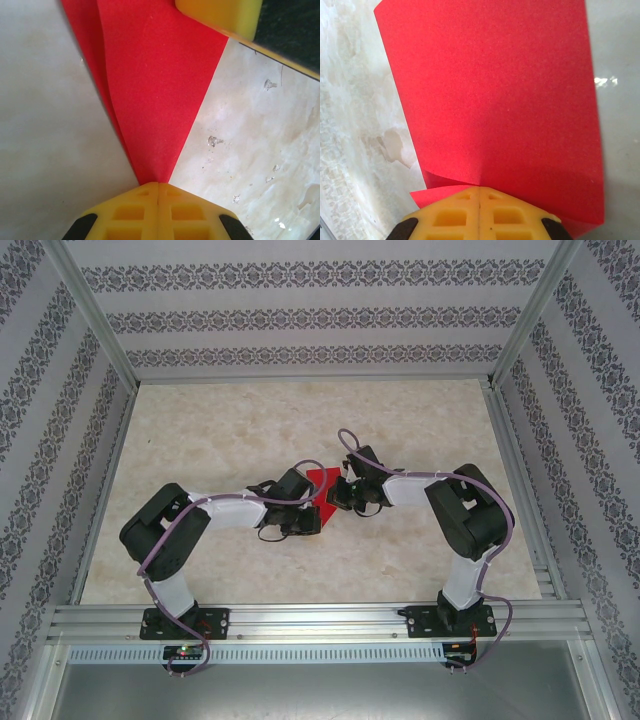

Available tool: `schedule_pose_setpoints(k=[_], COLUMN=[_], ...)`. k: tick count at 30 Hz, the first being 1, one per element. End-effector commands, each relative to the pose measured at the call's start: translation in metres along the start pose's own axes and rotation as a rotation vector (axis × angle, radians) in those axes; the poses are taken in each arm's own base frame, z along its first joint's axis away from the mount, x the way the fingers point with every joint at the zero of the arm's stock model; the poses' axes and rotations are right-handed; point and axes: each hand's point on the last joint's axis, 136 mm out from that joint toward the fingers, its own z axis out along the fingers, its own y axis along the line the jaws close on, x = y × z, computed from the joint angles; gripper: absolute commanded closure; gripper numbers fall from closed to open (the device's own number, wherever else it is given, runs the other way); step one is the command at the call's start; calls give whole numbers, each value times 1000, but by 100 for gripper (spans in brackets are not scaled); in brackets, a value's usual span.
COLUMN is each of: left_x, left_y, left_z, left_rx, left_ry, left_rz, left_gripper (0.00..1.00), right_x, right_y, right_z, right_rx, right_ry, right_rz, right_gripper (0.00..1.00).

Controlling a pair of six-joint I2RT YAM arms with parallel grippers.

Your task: Fold a paper plane with a square sheet of paper (pick it up from the middle)

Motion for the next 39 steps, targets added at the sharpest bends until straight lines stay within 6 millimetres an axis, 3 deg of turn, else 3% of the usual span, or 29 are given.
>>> schedule_pose_setpoints(k=[1, 11, 19, 22, 25, 28, 31, 34, 39], left_x=[61, 74, 68, 50, 21, -6, -23, -34, -54], left_y=[35, 40, 36, 24, 6, -6, -14, -21, -31], left_z=[4, 1, -5, -10, -19, -29, -36, -41, -36], left_rx=[-154, -190, -192, -191, -186, -184, -172, -159, -129], left_ry=[196, 208, 175, 126, 35, -62, -131, -180, -213], left_rz=[-12, 17, 23, 52, 72, 67, 61, 57, 49], left_gripper=[99, 99, 99, 99, 99, 99, 98, 99, 98], right_x=[19, 21, 18, 12, -3, -22, -33, -37, -39], right_y=[-58, -61, -56, -44, -17, 15, 29, 23, -6], right_z=[12, 13, 10, 8, 1, -17, -36, -50, -63], right_rx=[208, 221, 204, 163, 83, -7, -47, -36, 2], right_ry=[38, 43, 33, 20, -19, -86, -142, -181, -217], right_rz=[73, 79, 75, 68, 54, 38, 39, 55, 109], right_gripper=[97, 97, 97, 97, 96, 92, 85, 76, 64])
